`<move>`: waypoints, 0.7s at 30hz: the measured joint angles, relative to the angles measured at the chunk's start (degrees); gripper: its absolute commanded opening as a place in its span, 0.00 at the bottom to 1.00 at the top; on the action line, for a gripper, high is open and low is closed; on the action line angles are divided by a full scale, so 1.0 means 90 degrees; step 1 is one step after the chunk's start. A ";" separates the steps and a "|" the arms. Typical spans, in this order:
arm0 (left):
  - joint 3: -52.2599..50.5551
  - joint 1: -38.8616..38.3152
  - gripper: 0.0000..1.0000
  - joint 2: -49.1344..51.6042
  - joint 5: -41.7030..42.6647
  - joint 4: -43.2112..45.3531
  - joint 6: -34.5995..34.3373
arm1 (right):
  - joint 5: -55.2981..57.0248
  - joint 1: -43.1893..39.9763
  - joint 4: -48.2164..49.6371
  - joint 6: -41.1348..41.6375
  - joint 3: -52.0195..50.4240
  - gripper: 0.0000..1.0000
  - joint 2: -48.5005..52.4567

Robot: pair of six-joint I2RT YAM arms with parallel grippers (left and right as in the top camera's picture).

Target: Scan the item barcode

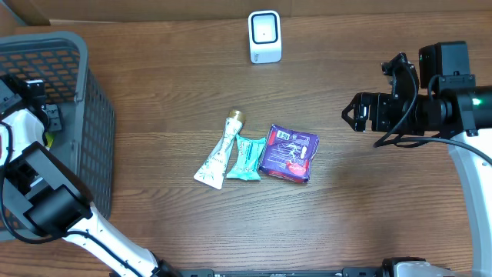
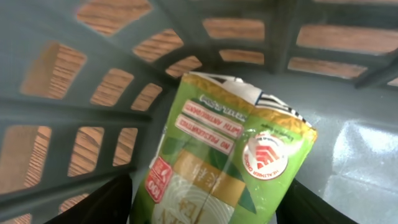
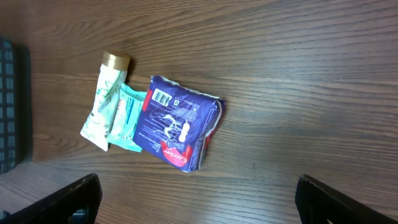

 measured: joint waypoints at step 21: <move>-0.0104 -0.0158 0.04 -0.0143 -0.0209 -0.0002 -0.0823 | 0.0000 0.0000 -0.0012 -0.0002 0.0000 1.00 0.0000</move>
